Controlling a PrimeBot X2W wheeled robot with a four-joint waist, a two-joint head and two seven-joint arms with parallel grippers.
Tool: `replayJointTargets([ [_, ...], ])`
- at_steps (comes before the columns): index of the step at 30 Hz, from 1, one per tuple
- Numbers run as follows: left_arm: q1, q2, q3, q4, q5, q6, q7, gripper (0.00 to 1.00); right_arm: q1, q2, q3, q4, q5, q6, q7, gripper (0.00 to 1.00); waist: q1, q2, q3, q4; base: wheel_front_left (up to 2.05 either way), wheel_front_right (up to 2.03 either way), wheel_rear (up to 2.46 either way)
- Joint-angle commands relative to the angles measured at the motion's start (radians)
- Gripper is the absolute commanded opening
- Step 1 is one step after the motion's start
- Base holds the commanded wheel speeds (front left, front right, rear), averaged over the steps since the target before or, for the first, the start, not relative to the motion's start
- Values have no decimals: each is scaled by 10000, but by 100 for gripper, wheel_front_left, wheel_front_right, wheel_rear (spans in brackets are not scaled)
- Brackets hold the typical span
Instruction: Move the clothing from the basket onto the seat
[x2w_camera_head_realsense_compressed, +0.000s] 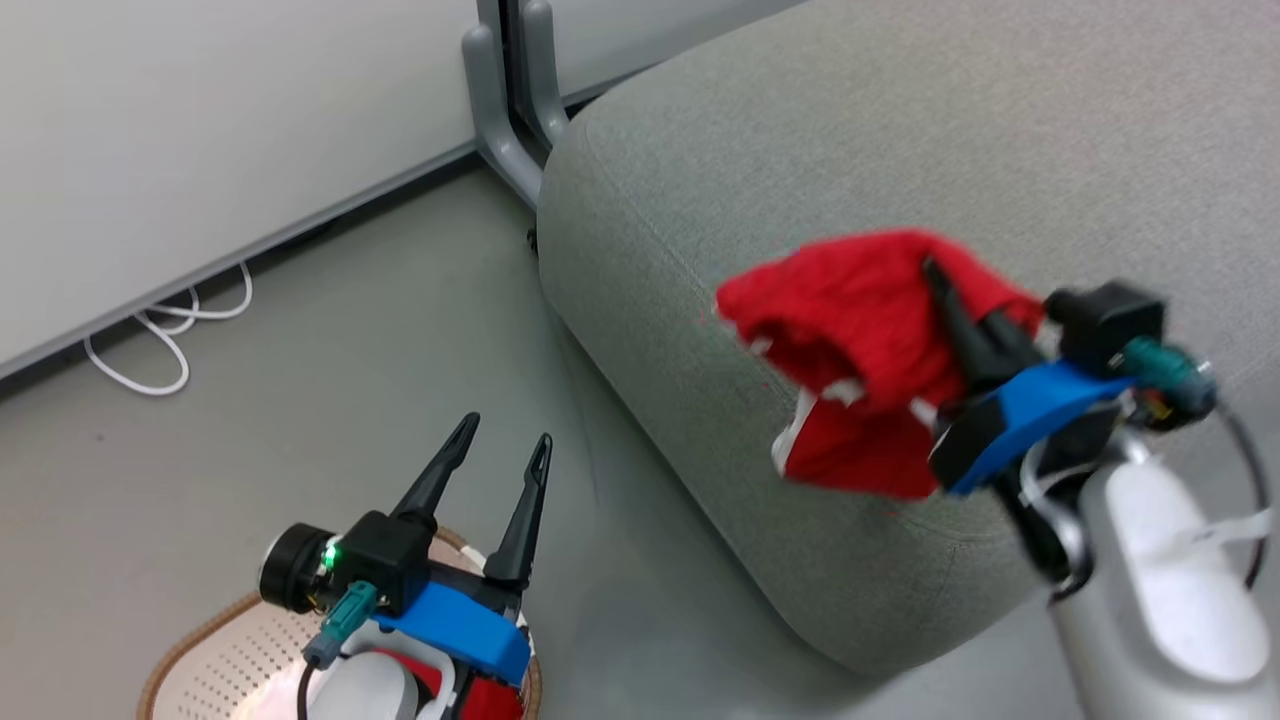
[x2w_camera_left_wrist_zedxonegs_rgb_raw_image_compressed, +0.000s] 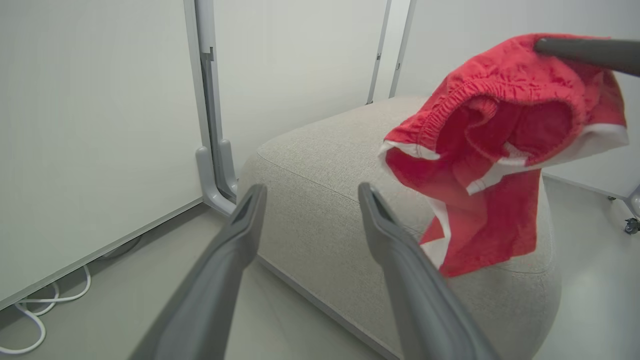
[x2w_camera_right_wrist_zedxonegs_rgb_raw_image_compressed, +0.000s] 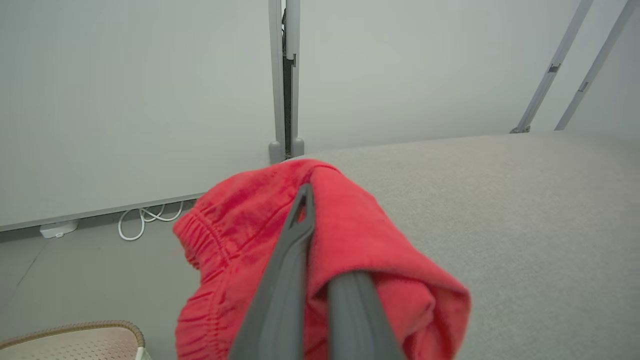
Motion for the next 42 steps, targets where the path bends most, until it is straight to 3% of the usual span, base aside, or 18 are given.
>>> replayJointTargets([
  [1, -253, 128, -57, -87, 95, -16, -27, 100, -477, -173, -272, -57, 122, 3, 57, 0, 0, -1, 372, 116, 0, 0, 0],
  [10, -1357, 811, -442, -363, 163, -16, -27, 100, -2930, -1057, -2634, 449, 806, 5, 73, 0, 0, -1, 2103, 780, 0, 0, 0],
  [17, -1831, 1140, -518, -633, 224, -16, -27, 100, -4170, -2200, -4092, 965, 459, 5, -214, 0, 0, -1, 3279, 1299, 0, 0, 0],
  [25, -2817, 1476, -997, -885, 340, -16, -27, 100, -4993, -2922, -5341, 1643, 184, 3, -1165, 0, 0, -1, 4439, 1845, 0, 0, 0],
  [42, -3228, 1745, -1057, -1163, 524, -16, -27, 100, -4761, -2440, -5807, 4337, -145, 3, -2457, 0, 0, -1, 5373, 2016, 0, 0, 0],
])
